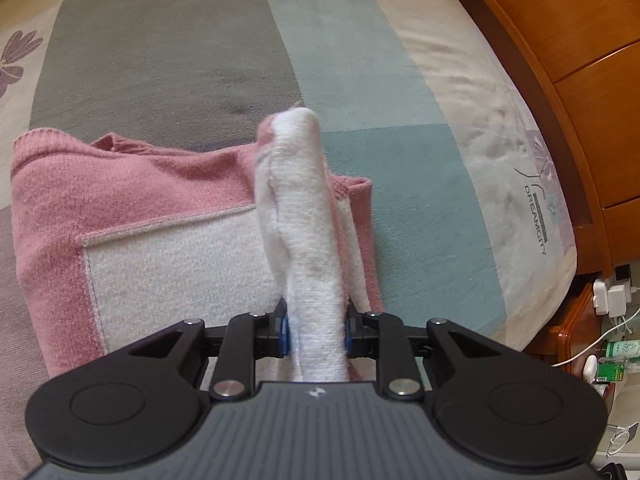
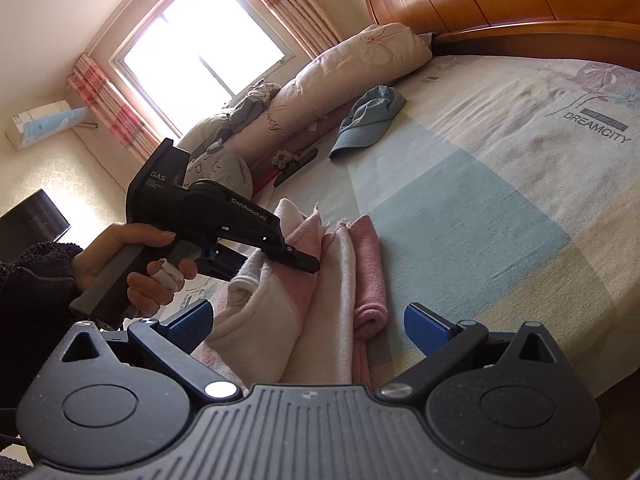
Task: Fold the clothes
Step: 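Open the left tool and release the folded edge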
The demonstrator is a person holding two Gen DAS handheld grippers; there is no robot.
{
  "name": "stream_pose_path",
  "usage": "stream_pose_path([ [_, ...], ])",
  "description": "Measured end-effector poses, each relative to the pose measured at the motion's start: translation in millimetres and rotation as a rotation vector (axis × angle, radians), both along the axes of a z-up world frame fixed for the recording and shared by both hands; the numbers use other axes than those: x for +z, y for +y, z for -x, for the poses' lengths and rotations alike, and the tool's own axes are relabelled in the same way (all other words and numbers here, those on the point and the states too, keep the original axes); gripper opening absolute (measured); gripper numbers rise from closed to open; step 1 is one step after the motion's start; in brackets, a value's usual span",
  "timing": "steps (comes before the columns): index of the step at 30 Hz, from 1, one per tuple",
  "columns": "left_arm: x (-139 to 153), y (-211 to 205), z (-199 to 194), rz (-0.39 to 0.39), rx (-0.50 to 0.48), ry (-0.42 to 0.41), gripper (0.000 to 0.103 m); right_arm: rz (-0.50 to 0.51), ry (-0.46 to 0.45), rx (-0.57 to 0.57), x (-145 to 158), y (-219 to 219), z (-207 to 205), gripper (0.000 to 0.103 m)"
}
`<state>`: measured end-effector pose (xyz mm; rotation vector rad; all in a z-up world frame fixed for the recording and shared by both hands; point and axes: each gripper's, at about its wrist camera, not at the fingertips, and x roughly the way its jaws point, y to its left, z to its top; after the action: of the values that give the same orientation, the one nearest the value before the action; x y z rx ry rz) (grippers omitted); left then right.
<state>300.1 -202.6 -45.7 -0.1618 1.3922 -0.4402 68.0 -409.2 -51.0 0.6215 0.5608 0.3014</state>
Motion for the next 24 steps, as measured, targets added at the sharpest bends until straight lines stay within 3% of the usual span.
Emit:
stream_pose_path([
  [9,0,-21,2,-0.048,-0.038,-0.018,0.027,0.011,0.020,-0.011,-3,3,2,0.103],
  [12,1,-24,4,-0.013,-0.059,-0.008,0.041,0.015,0.029,-0.015,-3,4,3,0.103],
  [20,15,-20,6,0.097,-0.092,-0.015,0.049,0.028,0.041,-0.025,-2,5,7,0.103],
  [24,36,2,13,0.156,-0.112,-0.095,0.057,0.035,0.028,-0.016,2,7,7,0.103],
])
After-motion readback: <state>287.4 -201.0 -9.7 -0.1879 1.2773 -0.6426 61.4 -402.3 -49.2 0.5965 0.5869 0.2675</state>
